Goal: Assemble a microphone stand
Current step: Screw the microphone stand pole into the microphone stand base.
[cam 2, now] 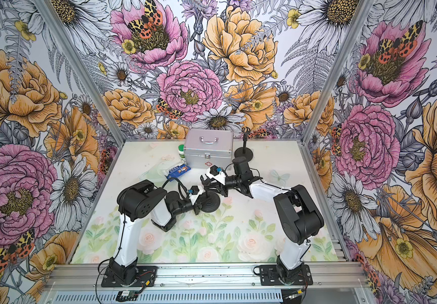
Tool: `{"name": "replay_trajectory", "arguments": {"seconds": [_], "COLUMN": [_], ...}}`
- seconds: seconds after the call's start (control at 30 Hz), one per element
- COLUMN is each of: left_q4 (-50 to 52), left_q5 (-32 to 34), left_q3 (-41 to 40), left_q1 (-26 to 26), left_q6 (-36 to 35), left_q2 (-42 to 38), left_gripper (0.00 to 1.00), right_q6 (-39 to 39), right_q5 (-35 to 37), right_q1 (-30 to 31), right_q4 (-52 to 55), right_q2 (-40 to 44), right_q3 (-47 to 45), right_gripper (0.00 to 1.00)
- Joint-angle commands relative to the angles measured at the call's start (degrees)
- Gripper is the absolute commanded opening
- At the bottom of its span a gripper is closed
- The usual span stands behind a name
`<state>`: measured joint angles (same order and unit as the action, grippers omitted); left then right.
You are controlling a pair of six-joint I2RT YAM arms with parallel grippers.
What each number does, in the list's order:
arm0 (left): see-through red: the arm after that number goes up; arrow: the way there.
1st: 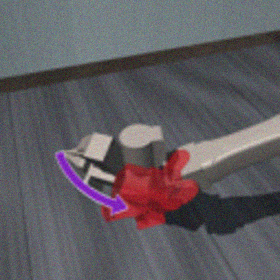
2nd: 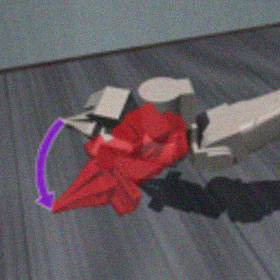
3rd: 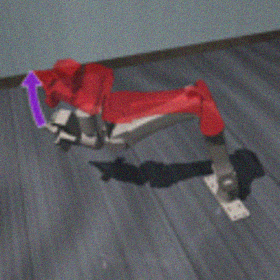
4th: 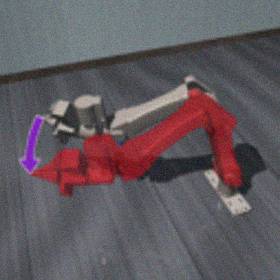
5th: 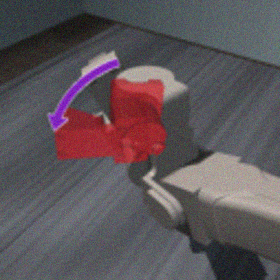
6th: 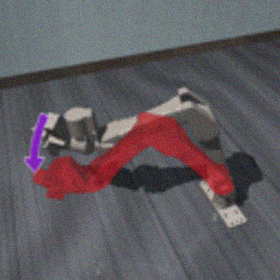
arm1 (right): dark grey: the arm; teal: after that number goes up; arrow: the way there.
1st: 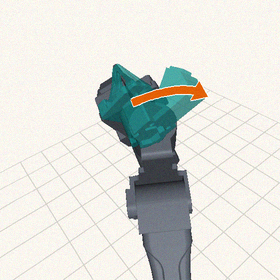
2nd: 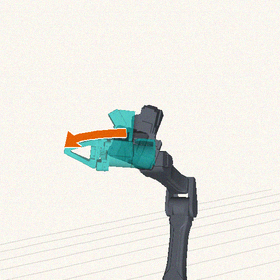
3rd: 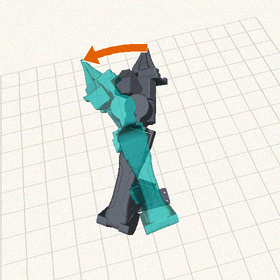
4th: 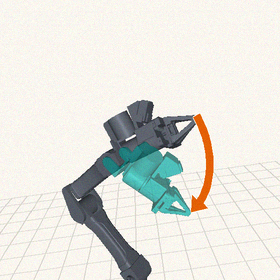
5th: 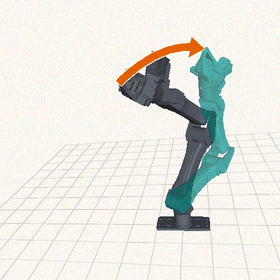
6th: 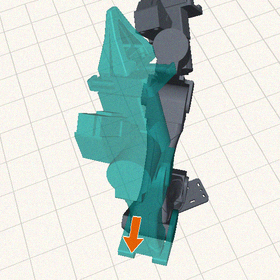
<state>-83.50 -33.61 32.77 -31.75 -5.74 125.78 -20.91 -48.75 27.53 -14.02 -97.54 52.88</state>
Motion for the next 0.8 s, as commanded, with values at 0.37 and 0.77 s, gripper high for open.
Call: {"name": "replay_trajectory", "arguments": {"seconds": [0.37,0.77], "left_q4": [2.57,2.64], "left_q5": [-0.43,-0.31], "left_q3": [0.45,-0.12], "left_q1": [-0.95,-1.2], "left_q6": [0.57,-0.41], "left_q2": [3.14,2.58], "left_gripper": [0.22,0.22], "right_q6": [23.07,-0.99], "right_q5": [43.03,-14.63], "right_q1": [12.19,-5.25], "right_q4": [-34.95,3.05], "right_q2": [-2.12,-0.18], "right_q3": [-19.4,-0.31], "right_gripper": [0.23,0.38]}}
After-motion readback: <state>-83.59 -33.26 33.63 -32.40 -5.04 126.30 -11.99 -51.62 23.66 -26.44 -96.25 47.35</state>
